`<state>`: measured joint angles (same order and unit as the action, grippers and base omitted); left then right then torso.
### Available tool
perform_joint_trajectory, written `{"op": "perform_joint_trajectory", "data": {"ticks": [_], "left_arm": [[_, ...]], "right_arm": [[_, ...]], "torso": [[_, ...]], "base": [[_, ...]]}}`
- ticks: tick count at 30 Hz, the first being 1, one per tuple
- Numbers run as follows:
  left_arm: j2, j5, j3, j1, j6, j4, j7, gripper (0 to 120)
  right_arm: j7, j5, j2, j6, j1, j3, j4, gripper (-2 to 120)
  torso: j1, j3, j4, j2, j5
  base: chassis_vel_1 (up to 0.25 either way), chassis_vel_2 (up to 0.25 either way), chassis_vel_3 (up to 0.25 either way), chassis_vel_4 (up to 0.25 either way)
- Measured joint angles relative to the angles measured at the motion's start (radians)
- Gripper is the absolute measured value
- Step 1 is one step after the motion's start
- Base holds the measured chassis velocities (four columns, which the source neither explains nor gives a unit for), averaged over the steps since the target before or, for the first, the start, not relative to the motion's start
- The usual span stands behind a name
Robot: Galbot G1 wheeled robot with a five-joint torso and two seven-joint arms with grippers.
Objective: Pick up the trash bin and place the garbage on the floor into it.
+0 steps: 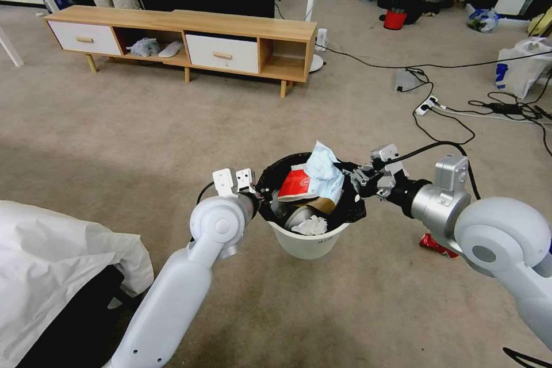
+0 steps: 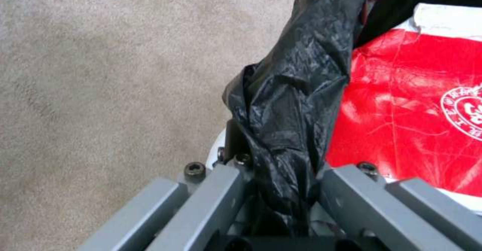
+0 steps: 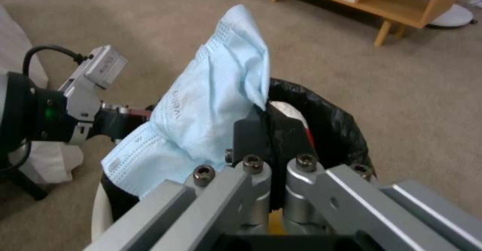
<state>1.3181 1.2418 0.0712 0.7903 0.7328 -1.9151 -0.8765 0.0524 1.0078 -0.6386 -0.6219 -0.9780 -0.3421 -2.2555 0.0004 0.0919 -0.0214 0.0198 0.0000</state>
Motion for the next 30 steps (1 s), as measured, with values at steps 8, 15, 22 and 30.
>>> {"op": "perform_joint_trajectory", "data": {"ticks": [8,15,22,30], "left_arm": [[-0.001,-0.002,0.003,0.002,0.0,0.0,0.002,2],[-0.001,-0.002,0.004,0.001,-0.001,-0.002,0.002,2],[0.001,0.002,0.002,0.002,-0.002,-0.005,0.002,2],[0.001,0.004,-0.001,0.005,-0.002,-0.013,0.002,2]], "right_arm": [[-0.003,-0.01,0.0,0.002,-0.002,0.029,-0.002,0],[-0.007,-0.017,-0.004,0.008,0.006,0.048,0.001,0],[-0.011,-0.021,-0.004,0.012,0.005,0.049,0.003,0],[-0.009,-0.032,-0.002,0.028,-0.005,0.044,0.002,0]], "torso": [[0.0,0.0,0.0,0.0,0.0],[0.0,0.0,0.0,0.0,0.0],[0.0,0.0,-0.0001,0.0,0.0],[0.0,0.0,-0.0001,0.0,0.0]], "base": [[0.0,0.0,0.0,0.0],[0.0,0.0,0.0,0.0],[0.0,0.0,0.0,0.0],[0.0,0.0,0.0,0.0]]}}
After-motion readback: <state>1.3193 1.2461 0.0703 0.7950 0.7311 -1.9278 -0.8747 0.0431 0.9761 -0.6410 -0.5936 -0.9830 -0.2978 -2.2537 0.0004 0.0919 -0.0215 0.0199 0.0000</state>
